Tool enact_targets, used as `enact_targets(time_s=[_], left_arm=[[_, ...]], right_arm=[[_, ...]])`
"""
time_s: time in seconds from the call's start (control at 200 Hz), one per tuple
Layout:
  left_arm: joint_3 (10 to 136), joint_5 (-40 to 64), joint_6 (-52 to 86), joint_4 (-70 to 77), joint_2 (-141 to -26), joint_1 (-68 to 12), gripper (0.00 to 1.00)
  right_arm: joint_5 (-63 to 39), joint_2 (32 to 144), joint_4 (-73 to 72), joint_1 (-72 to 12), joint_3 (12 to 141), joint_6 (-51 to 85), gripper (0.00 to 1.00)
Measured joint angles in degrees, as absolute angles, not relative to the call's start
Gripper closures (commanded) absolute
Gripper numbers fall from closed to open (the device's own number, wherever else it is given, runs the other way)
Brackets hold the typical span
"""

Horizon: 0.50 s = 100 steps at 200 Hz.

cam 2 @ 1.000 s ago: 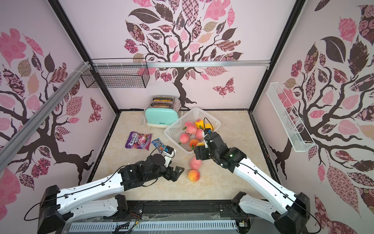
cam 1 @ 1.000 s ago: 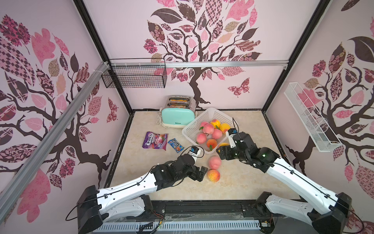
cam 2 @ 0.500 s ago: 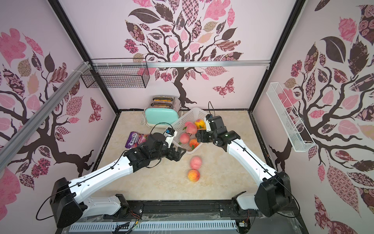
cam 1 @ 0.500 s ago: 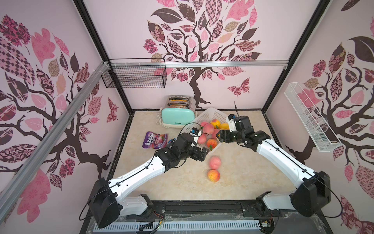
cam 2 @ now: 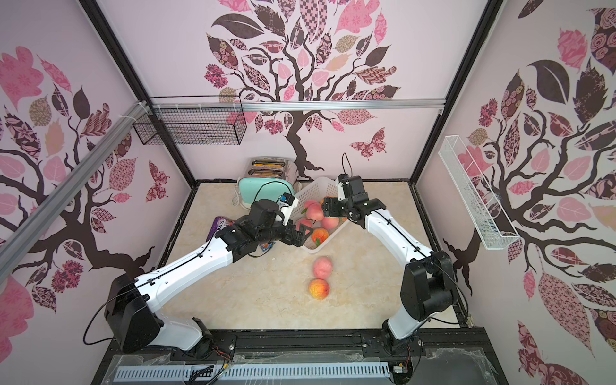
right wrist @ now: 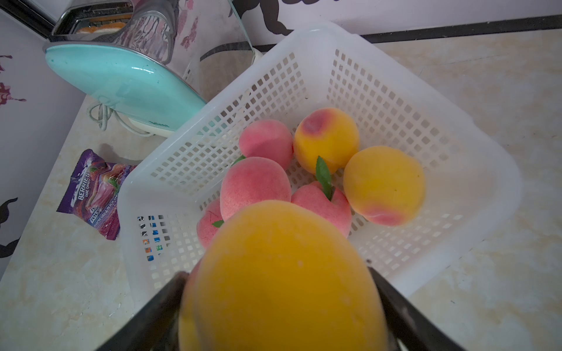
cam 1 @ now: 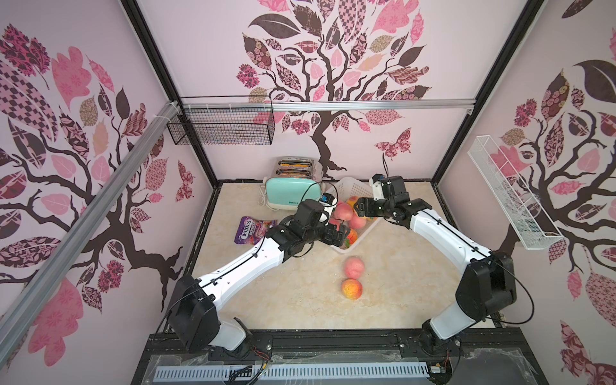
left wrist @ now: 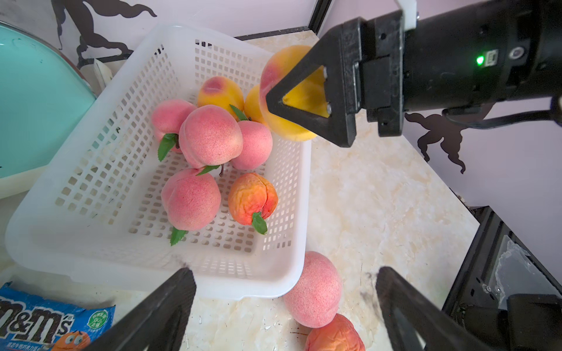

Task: Put the peaches into the basket
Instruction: Place the peach in the basket.

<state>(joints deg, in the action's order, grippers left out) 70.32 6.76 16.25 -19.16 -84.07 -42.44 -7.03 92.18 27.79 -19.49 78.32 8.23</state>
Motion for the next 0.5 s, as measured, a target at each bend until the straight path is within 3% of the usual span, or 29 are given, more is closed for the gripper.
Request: enact_targets(time_s=[0.5], left_arm=[[74.0, 8.3, 16.3, -18.1, -88.9, -40.8, 0.03]], right_arm=[[-4.7, 100.2, 26.5, -17.2, 86.5, 6.3, 0.15]])
